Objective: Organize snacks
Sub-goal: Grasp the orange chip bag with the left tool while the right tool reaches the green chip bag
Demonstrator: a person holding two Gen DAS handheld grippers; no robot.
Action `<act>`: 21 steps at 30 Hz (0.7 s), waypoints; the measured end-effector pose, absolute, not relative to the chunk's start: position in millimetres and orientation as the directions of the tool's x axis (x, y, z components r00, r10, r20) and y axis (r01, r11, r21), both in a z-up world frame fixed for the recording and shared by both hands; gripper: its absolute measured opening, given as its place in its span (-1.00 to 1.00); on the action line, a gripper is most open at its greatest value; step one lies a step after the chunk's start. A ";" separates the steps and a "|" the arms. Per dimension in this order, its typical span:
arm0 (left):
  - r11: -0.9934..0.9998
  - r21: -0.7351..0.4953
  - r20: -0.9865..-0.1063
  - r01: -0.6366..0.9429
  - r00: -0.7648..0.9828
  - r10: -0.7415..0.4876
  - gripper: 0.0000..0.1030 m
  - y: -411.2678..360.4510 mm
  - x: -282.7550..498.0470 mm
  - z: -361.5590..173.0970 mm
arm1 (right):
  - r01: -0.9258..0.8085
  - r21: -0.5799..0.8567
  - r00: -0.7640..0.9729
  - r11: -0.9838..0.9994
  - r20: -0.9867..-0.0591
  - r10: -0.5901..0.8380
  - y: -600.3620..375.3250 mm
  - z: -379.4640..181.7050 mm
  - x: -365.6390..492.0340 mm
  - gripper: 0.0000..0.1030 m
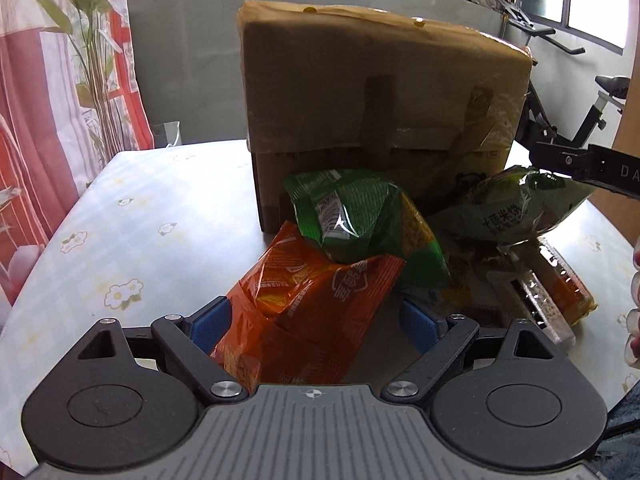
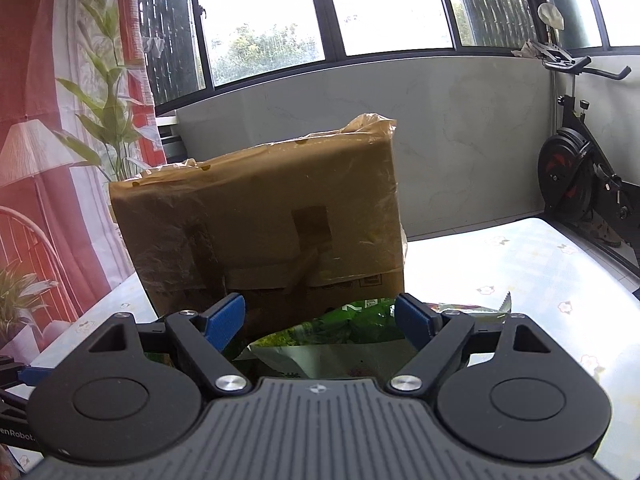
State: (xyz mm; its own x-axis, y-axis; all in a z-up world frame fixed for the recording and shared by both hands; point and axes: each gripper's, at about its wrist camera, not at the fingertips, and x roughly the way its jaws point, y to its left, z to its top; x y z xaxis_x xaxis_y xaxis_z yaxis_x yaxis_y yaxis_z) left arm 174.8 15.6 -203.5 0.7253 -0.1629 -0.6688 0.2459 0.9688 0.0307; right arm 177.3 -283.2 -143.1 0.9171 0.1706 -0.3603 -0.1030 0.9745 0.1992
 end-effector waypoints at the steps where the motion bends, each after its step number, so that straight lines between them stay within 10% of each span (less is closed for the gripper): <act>1: 0.971 0.042 -0.676 0.237 0.722 -0.147 0.79 15.1 176.3 -205.7 | -0.102 0.197 0.917 0.975 -0.363 0.169 -282.8 -143.3 176.9 0.64; 21: 0.987 0.015 -0.711 0.158 0.696 -0.101 0.49 33.4 181.8 -221.2 | -0.132 0.164 0.900 0.978 -0.394 0.187 -273.1 -146.0 179.9 0.68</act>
